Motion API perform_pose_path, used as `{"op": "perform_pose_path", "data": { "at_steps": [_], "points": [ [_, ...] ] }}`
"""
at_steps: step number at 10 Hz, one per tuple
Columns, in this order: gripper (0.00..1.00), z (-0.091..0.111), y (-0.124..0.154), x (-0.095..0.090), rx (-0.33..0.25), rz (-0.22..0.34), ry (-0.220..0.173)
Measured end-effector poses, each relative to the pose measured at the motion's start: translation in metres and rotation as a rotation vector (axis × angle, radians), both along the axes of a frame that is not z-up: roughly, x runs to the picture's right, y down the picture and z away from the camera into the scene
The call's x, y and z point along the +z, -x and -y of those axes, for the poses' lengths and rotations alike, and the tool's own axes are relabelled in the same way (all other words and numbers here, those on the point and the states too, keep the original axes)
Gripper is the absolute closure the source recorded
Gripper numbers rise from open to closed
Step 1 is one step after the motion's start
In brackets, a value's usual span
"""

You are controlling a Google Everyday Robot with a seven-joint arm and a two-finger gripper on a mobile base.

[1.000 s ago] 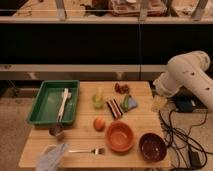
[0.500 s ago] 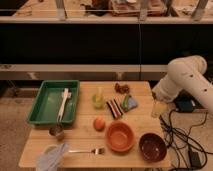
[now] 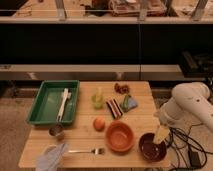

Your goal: Stack bowls on top of each other

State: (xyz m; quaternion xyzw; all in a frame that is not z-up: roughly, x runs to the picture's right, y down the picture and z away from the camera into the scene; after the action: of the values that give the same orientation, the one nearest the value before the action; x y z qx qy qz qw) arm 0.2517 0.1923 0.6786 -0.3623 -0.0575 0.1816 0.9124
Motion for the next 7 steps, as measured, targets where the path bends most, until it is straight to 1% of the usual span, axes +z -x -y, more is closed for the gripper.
{"op": "perform_pose_path", "data": {
  "at_steps": [3, 4, 5, 6, 7],
  "points": [
    [0.2, 0.001, 0.002, 0.001, -0.004, 0.0, -0.002],
    [0.2, 0.002, 0.0, 0.003, -0.007, -0.011, -0.002],
    [0.2, 0.001, 0.0, 0.009, -0.012, -0.017, 0.003],
    [0.2, -0.003, 0.001, 0.022, -0.022, -0.021, 0.008],
    [0.2, -0.012, -0.002, 0.037, -0.027, -0.028, 0.013]
  ]
}}
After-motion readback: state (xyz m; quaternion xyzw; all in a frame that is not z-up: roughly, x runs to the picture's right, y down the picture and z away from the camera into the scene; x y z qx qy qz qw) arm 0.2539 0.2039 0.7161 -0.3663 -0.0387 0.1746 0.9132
